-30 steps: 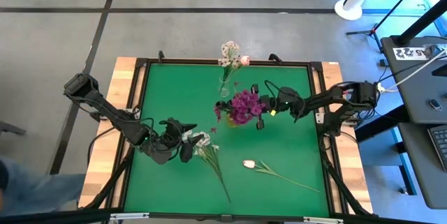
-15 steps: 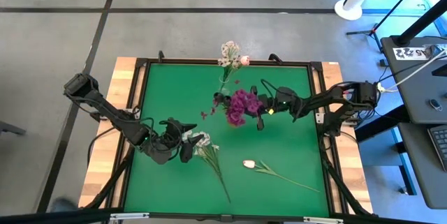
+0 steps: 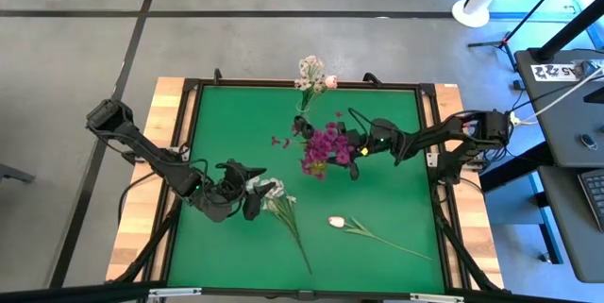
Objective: Sort flowers into vase by color
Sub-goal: Put the purple flowers into the yellow vase, then put the pink flower into the transparent vase
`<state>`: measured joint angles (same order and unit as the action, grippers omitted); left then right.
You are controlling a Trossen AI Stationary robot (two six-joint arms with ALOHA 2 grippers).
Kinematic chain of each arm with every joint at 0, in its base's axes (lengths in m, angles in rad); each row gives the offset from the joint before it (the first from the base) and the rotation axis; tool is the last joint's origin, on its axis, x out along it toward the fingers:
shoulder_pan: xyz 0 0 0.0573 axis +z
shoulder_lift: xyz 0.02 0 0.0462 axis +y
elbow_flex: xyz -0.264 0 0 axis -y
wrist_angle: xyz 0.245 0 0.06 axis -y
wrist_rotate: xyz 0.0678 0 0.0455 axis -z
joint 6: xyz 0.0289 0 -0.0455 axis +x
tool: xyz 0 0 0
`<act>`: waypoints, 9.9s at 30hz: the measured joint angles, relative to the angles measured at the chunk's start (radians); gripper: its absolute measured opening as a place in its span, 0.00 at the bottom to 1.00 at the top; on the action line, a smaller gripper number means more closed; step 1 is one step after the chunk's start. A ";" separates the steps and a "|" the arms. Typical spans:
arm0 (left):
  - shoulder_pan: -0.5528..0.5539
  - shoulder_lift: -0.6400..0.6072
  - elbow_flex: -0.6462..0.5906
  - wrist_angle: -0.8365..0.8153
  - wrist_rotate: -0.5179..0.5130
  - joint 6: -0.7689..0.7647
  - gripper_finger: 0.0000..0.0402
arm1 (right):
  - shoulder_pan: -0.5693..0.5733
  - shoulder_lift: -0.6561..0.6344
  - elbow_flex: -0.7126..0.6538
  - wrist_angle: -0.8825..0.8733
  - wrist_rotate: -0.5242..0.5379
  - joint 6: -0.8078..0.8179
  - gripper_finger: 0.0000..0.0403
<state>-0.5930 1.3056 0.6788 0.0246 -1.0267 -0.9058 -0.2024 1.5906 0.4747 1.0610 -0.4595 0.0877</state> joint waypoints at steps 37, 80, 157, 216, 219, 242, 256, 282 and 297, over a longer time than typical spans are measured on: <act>0.002 0.000 0.000 -0.009 0.184 -0.061 0.68 | -0.001 -0.593 0.000 -1.129 0.109 -0.010 0.68; 0.002 0.000 0.000 -0.066 0.356 -0.052 0.68 | 0.843 -0.529 0.001 -1.256 0.652 0.353 0.68; 0.002 0.000 0.000 -0.074 0.309 -0.056 0.68 | 1.007 -0.028 0.256 -1.481 0.655 0.711 0.01; 0.025 0.000 0.000 -0.127 0.315 -0.082 0.68 | 0.199 -0.595 0.647 -1.033 0.109 -0.327 0.00; 0.042 0.000 0.000 -0.125 0.315 -0.080 0.68 | 0.114 -0.595 0.646 -0.956 0.012 -0.302 0.00; 0.336 0.000 0.130 -0.054 0.418 0.285 0.68 | -0.445 -0.429 0.643 -0.404 -0.460 0.115 0.00; 0.550 -0.073 0.339 -0.628 0.448 0.376 0.68 | -0.549 -0.275 0.644 -0.185 -0.565 0.241 0.00; 1.091 -0.161 0.339 -0.476 0.846 0.603 0.68 | -0.636 0.028 0.931 -0.120 -0.745 0.331 0.00; 1.109 -0.160 0.253 -0.224 1.078 0.728 0.68 | -0.642 0.078 0.865 -0.043 -0.765 0.331 0.00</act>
<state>0.5160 1.1454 0.9316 -0.1997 0.0512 -0.1777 -0.8443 1.6688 1.3399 1.0177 -1.2246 0.4184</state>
